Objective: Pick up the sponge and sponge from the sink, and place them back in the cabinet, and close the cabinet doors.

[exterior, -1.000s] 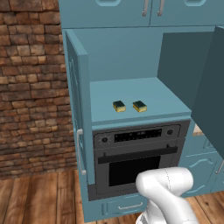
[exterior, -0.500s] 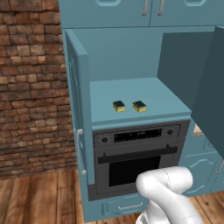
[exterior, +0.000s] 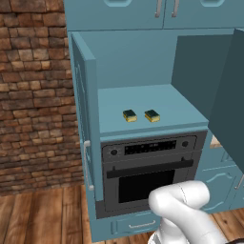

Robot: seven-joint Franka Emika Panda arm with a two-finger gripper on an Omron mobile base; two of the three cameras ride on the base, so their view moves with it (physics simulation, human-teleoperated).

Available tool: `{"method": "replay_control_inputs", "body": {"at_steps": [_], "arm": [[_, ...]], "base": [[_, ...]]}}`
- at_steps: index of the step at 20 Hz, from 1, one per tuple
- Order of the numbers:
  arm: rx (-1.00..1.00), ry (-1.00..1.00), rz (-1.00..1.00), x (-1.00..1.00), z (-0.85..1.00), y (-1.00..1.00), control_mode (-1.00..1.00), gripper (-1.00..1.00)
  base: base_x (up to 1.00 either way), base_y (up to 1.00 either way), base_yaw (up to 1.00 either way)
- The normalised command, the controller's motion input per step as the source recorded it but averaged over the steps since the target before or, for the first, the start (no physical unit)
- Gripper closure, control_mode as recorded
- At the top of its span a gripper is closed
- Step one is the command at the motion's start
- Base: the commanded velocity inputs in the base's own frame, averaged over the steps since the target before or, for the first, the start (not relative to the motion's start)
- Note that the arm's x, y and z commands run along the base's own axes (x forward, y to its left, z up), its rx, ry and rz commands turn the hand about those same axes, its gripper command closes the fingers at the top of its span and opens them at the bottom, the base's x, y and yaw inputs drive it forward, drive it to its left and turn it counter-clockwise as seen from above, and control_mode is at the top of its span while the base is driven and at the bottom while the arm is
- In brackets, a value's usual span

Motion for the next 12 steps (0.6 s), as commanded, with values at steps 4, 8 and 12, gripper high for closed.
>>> {"method": "replay_control_inputs", "body": {"at_steps": [4,8,12], "arm": [[0.0,0.0,0.07,0.09,0.0,0.0,-1.0,-1.0],[0.0,0.0,0.06,0.14,0.0,0.0,-1.0,-1.0],[0.0,0.0,0.05,0.18,0.0,0.0,-1.0,-1.0]], "base": [[0.0,0.0,0.0],[0.0,0.0,0.0],[0.0,0.0,0.0]]}}
